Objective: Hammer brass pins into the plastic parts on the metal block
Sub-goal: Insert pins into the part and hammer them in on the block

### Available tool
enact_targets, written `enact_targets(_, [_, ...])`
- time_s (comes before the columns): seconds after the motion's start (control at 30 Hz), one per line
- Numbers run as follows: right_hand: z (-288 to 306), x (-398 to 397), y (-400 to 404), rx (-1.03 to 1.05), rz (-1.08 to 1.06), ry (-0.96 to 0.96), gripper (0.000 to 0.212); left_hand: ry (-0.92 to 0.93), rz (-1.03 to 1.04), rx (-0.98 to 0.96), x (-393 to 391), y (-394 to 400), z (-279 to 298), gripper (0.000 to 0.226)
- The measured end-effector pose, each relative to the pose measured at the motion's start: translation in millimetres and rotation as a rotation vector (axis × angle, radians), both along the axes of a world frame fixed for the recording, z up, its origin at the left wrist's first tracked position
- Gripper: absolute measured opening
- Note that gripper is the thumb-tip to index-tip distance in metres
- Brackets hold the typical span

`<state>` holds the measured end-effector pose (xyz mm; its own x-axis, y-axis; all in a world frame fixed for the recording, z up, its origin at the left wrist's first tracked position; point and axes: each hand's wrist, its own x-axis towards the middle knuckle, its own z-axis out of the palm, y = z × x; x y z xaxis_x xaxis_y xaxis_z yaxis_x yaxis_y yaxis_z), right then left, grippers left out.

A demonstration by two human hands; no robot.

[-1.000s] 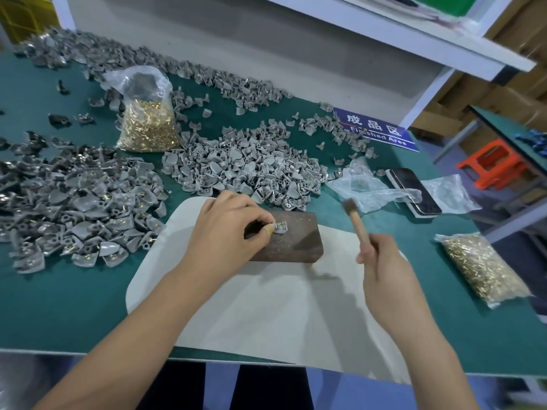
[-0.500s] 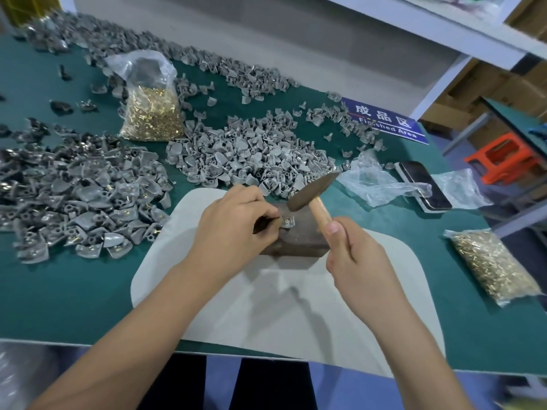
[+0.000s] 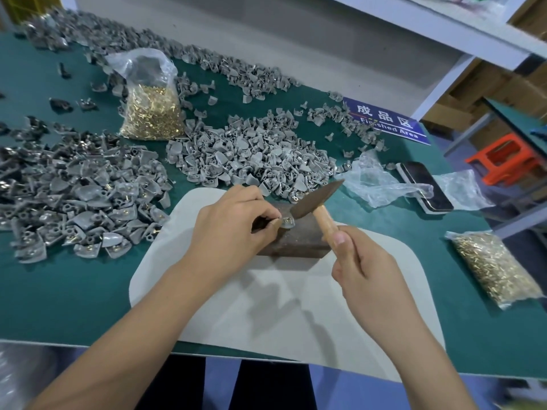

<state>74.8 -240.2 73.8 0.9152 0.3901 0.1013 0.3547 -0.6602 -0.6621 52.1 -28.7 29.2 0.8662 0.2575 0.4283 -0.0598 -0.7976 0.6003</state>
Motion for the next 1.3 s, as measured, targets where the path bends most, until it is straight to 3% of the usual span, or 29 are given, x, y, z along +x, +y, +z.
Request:
enact_targets(0.1, [-0.1,-3.4,1.0,0.044,-0.043,-0.069,0.041,-0.026,-0.004,0.017,0.3,0.1,-1.4,0.004])
enact_targets(0.23, [2.1,-4.8,-2.2,-0.144,-0.006,-0.066,0.045,-0.026,0.002,0.009,1.0,1.4,-4.0,0.004])
enact_targets(0.33, [6.0,-6.5,-0.6,-0.115,-0.058,-0.070,0.044,-0.032,0.006,0.013,1.9,1.4,-6.0,0.005])
enact_targets(0.4, [10.2,-7.1,1.0,-0.212,-0.031,-0.029,0.046,-0.022,0.010,0.012,2.3,1.0,-6.3,0.004])
enact_targets(0.5, [13.0,-4.7,-1.7,-0.354,-0.056,-0.114,0.046,-0.015,0.007,0.004,2.2,1.3,-6.5,0.004])
enact_targets(0.67, [6.1,-5.8,5.1,-0.313,-0.094,-0.066,0.037,-0.014,0.015,-0.011,0.9,-0.2,-5.3,0.002])
enact_targets(0.77, [4.5,-7.4,6.8,-0.199,-0.145,-0.155,0.039,-0.007,0.008,-0.007,0.6,0.7,-4.7,0.001])
enact_targets(0.87, [5.9,-7.1,8.6,-0.237,-0.099,-0.143,0.046,-0.006,0.010,-0.002,1.0,1.1,-4.8,0.002])
enact_targets(1.03, [6.6,-6.5,8.6,-0.151,-0.157,-0.260,0.036,-0.023,-0.003,0.001,0.5,1.1,-4.5,0.001])
enact_targets(1.17, [7.3,-4.9,10.6,-0.333,-0.092,-0.247,0.041,-0.019,0.008,-0.002,-0.4,0.5,-3.1,0.001])
enact_targets(1.3, [11.0,-8.1,11.8,-0.241,-0.148,-0.287,0.033,-0.028,-0.013,-0.005,-0.9,0.8,-2.7,0.002])
